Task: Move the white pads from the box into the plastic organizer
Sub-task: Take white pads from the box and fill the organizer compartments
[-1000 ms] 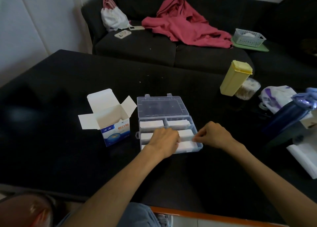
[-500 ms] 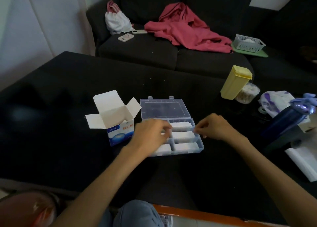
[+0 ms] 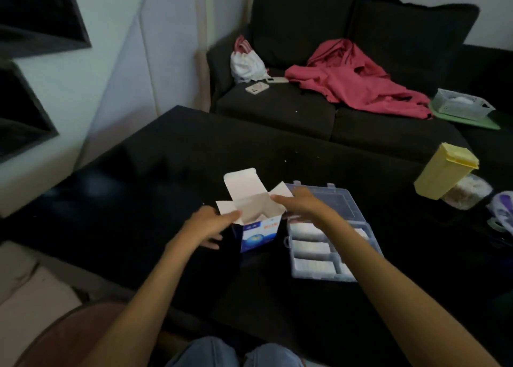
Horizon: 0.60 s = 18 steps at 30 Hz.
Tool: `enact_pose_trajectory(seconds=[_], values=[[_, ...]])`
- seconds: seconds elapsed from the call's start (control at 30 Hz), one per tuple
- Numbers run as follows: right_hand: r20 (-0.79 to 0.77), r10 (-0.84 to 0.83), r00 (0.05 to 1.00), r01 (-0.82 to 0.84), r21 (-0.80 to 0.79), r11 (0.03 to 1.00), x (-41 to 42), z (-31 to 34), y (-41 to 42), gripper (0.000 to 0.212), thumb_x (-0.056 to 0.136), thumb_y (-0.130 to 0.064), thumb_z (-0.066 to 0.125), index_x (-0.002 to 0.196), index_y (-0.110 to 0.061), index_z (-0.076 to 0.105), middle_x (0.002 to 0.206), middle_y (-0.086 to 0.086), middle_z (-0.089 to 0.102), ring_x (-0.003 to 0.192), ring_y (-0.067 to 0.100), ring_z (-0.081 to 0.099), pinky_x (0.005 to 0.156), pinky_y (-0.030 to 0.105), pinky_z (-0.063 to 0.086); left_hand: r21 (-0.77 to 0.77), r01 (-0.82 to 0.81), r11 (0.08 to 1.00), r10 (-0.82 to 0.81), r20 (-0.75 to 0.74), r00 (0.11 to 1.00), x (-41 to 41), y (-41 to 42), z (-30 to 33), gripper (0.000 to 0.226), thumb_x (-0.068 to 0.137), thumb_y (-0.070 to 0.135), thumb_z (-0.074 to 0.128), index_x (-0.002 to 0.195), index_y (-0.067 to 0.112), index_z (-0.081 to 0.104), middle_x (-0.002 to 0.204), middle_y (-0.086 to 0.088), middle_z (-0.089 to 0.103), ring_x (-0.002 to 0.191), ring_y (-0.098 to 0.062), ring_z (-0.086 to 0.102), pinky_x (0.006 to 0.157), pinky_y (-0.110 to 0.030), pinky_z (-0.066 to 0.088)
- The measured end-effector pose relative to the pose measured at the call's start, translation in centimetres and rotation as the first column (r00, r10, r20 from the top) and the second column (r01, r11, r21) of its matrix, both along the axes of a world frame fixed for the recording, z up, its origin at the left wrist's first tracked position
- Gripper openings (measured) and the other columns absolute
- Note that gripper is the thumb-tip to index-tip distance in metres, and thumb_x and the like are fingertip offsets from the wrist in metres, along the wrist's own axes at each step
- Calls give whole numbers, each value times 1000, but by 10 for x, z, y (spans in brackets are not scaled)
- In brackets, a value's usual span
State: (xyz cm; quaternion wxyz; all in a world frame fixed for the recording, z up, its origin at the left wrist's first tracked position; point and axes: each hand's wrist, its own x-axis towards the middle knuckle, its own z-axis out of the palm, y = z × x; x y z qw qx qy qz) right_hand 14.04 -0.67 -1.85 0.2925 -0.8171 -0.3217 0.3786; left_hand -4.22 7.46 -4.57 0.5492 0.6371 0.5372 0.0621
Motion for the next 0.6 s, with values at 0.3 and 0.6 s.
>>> enact_pose_trajectory(seconds=[0.3, 0.6], values=[[-115, -77, 990, 123, 471, 873, -3, -20, -35, 25, 91, -21, 57, 115, -15, 60, 109, 1, 64, 100, 15, 62, 76, 21, 53, 149, -33, 988, -43, 482, 875, -1, -11, -18, 57, 89, 8, 61, 138, 27, 40, 124, 1, 56, 106, -15, 60, 72, -25, 56], [-125, -90, 988, 126, 318, 940, 0, -44, -35, 35, 92, -20, 55, 126, -10, 53, 126, 9, 58, 105, 16, 56, 91, 32, 49, 435, -30, 900, -103, 279, 955, 9, -9, -34, 33, 89, 34, 61, 121, 27, 61, 119, 6, 64, 110, -9, 57, 90, -27, 46]])
